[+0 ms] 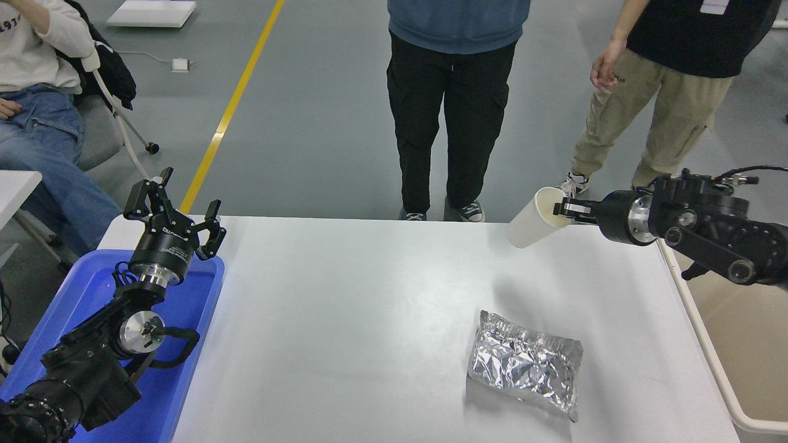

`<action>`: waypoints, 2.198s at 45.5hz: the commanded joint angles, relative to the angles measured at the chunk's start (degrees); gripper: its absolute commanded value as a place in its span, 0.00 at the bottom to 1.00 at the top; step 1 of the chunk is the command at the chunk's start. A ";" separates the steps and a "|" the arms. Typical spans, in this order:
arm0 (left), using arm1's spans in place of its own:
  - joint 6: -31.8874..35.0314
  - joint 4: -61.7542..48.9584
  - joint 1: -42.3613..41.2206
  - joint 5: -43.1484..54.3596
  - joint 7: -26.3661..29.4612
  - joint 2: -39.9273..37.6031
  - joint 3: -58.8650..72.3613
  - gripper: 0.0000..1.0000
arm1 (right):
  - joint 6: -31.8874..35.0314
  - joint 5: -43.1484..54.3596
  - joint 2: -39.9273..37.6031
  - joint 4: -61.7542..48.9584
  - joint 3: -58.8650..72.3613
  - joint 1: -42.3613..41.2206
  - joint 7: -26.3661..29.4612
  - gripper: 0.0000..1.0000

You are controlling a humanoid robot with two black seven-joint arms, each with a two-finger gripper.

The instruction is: Dispose of the paper cup in the dustbin

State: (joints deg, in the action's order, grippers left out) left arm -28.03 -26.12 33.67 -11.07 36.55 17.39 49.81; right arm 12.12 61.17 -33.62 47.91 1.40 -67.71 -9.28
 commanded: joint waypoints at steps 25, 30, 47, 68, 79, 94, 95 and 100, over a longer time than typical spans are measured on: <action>-0.01 0.02 -0.01 0.00 0.01 0.01 0.02 1.00 | 4.75 -7.72 -13.31 5.53 -1.05 -7.88 0.76 0.00; -0.01 0.02 -0.01 0.00 0.01 0.01 0.02 1.00 | 4.66 -14.58 -14.72 4.12 -0.88 -7.70 0.76 0.00; 0.08 0.02 -0.01 0.00 0.01 0.01 -0.07 1.00 | 4.58 -34.36 -17.71 -12.04 -0.96 -1.73 0.67 0.00; 0.08 0.02 -0.01 0.00 0.01 0.01 -0.07 1.00 | 3.96 -57.73 -15.25 -33.75 -1.14 15.05 0.84 0.00; 0.08 0.02 -0.01 0.00 0.01 -0.08 -0.07 1.00 | 3.79 -68.81 -11.03 -42.72 -2.80 23.14 4.79 0.00; 0.08 0.02 0.08 0.00 0.01 -0.08 -0.07 1.00 | -4.12 -73.83 -4.09 -43.60 -22.13 30.35 16.05 0.00; 0.08 0.11 0.08 0.00 0.10 -0.08 -0.07 1.00 | -4.82 -73.83 -3.56 -43.60 -23.01 30.44 16.31 0.00; 0.08 0.11 0.08 0.00 0.01 -0.16 -0.07 1.00 | -9.21 -73.92 -0.67 -43.60 -25.48 30.79 17.28 0.00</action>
State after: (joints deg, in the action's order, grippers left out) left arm -27.95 -26.08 33.72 -11.08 36.57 17.31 49.75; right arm 9.95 -10.51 -39.96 5.44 -15.29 -39.93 3.66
